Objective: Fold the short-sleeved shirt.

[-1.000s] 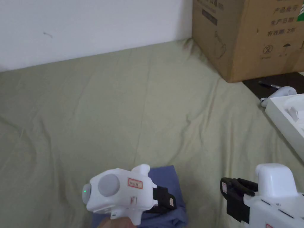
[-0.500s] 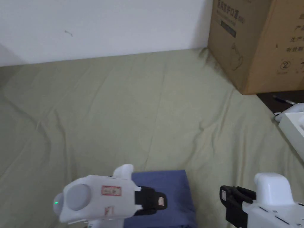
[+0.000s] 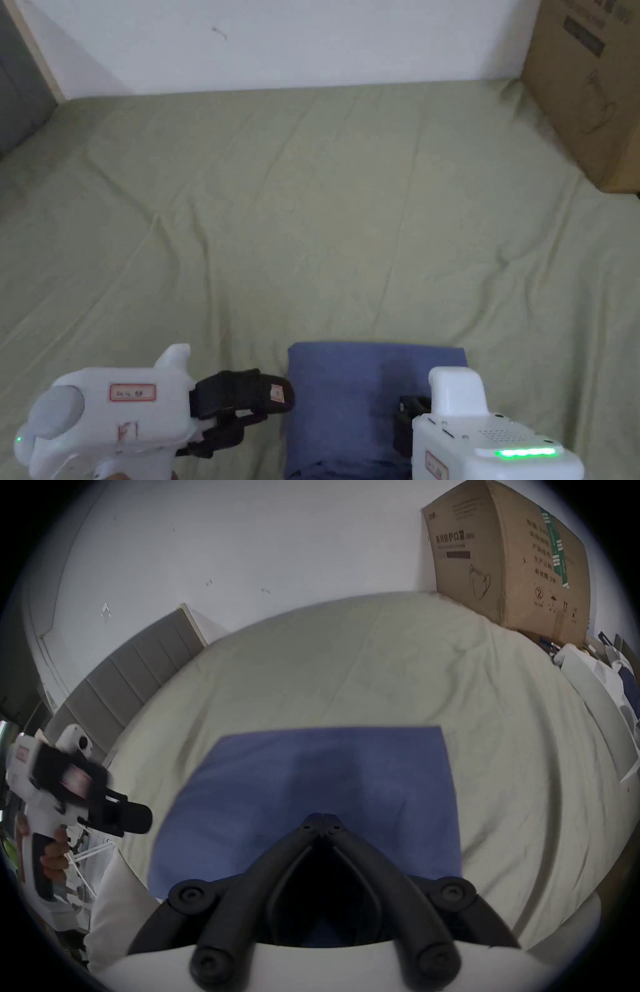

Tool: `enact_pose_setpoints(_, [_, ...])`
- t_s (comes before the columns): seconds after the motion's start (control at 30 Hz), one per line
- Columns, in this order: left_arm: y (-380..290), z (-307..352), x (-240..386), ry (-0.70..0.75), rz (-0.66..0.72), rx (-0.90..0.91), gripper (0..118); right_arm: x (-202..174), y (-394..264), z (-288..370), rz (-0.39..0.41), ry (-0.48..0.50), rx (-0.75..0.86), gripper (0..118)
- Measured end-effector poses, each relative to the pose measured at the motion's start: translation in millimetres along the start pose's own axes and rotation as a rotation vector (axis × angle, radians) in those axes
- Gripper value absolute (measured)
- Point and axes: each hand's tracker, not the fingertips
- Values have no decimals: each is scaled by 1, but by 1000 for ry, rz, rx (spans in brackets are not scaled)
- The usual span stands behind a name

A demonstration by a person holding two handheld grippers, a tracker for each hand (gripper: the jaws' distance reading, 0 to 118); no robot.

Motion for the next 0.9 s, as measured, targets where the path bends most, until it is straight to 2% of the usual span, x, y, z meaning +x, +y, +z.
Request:
enact_pose_setpoints(0.2, [22,-37,-9,-123,175,9,112,2,-6,1,5,0,23,0])
enact_pose_setpoints(0.3, [36,-68,-21,-187,252,-106,112,2,-9,1,6,-2,28,0])
enact_pose_setpoints(0.4, [30,-86,-6,-62,155,-162,112,5,-8,1,-11,5,26,0])
enact_pose_setpoints(0.53, [29,-83,9,-72,94,-179,111,6,-11,4,-47,4,33,0])
enact_pose_setpoints(0.57, [30,-85,12,-43,72,-195,107,5,-12,3,-51,3,39,0])
enact_pose_setpoints(0.6, [30,-88,17,20,34,-198,97,5,-12,2,-49,2,38,0])
enact_pose_setpoints(0.67, [32,-91,21,182,-79,-205,53,3,-9,4,-56,-5,35,0])
enact_pose_setpoints(0.7, [32,-88,19,162,-81,-202,42,2,-6,6,-64,5,30,0])
enact_pose_setpoints(0.77, [33,-79,17,82,-6,-183,35,-3,-2,16,-59,-3,55,0])
enact_pose_setpoints(0.8, [31,-76,14,81,25,-162,33,-7,0,23,-28,-15,89,0])
enact_pose_setpoints(0.87, [27,-72,12,58,27,-154,27,-16,8,37,15,-22,140,0])
enact_pose_setpoints(0.9, [24,-69,14,55,28,-147,27,-19,12,43,10,-10,146,0])
